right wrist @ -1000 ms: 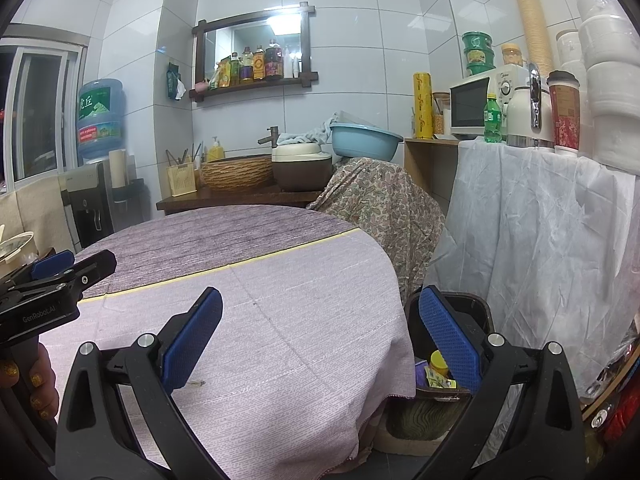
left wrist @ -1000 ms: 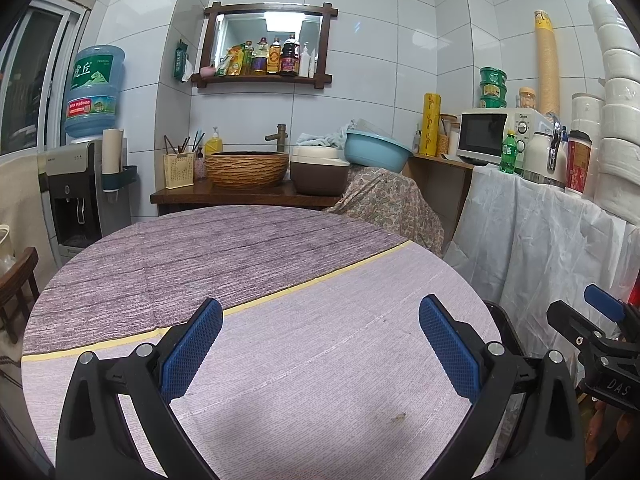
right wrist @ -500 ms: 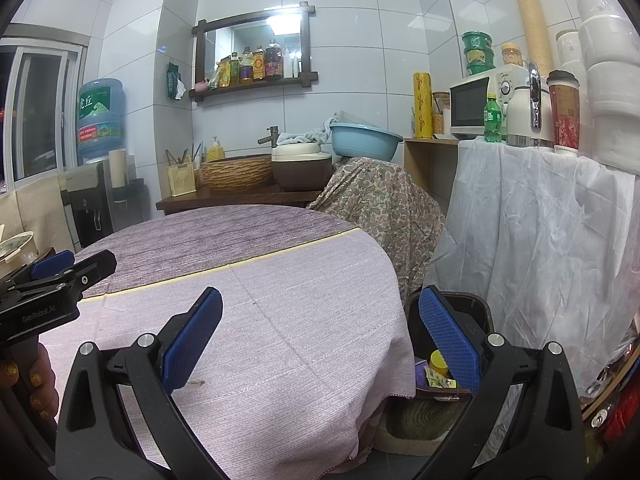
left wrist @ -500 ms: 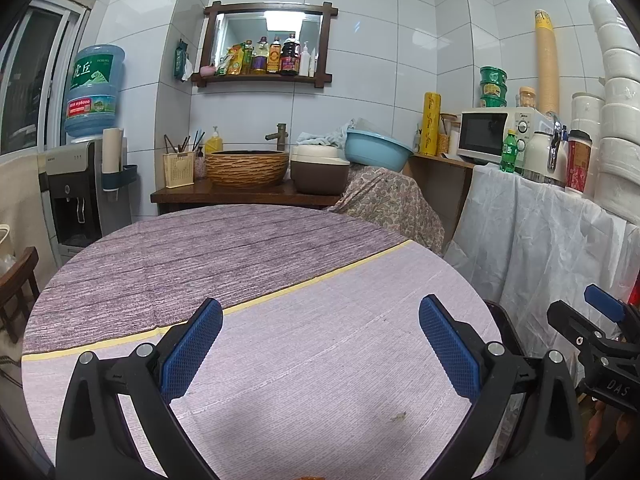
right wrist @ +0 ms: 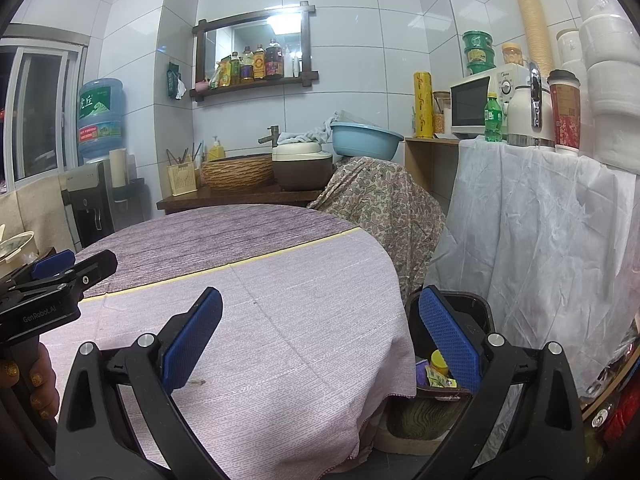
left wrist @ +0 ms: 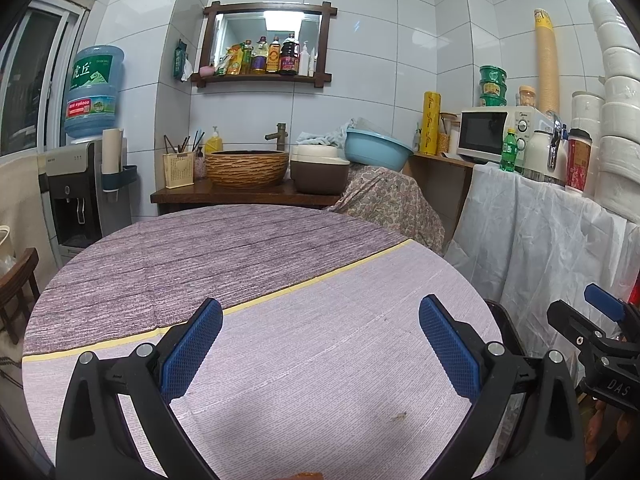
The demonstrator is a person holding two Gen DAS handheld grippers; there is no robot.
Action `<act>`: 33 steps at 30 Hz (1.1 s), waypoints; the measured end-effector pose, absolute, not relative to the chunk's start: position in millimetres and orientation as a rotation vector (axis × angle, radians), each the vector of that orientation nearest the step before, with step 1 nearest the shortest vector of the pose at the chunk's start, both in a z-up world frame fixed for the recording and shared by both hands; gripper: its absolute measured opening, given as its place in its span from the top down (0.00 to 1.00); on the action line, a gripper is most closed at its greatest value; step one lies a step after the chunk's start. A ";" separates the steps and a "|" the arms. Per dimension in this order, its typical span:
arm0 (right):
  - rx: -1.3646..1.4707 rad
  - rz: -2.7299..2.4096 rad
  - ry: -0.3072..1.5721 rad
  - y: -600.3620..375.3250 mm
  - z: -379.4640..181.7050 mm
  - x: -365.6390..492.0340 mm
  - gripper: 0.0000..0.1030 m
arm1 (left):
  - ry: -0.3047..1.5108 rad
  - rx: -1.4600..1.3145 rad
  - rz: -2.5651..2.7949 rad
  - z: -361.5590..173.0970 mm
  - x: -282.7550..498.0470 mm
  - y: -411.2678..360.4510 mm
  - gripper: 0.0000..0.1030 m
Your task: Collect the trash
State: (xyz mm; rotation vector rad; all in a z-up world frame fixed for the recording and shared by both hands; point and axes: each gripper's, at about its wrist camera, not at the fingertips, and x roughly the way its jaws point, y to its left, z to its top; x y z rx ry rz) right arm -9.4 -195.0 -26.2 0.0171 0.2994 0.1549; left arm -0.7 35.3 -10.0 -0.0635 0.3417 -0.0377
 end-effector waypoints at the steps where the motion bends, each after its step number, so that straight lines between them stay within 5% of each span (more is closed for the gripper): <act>1: 0.017 0.155 0.300 -195.0 -26.6 -9.6 0.06 | 0.342 -0.063 -0.038 -10.1 -1.0 35.3 0.05; 33: 0.018 0.154 0.301 -195.4 -25.4 -8.9 0.06 | 0.344 -0.066 -0.047 -9.1 -0.6 34.6 0.05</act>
